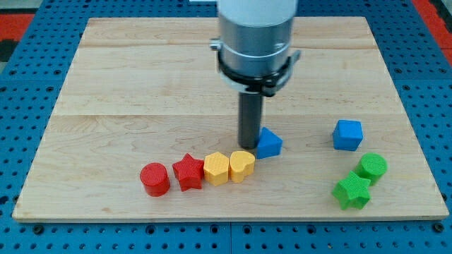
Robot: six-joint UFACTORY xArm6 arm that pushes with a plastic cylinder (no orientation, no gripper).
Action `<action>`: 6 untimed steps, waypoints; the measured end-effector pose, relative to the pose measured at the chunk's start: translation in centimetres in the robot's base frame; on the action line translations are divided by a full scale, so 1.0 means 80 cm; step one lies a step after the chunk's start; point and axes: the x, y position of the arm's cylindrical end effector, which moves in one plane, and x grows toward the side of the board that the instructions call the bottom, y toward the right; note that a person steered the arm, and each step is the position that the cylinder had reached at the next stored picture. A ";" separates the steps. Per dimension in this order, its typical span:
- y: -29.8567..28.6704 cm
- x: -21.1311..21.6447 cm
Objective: Move the blue triangle close to blue cube
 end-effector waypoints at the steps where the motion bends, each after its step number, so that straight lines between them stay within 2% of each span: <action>1: 0.032 -0.011; 4: 0.142 -0.017; 6: 0.148 -0.068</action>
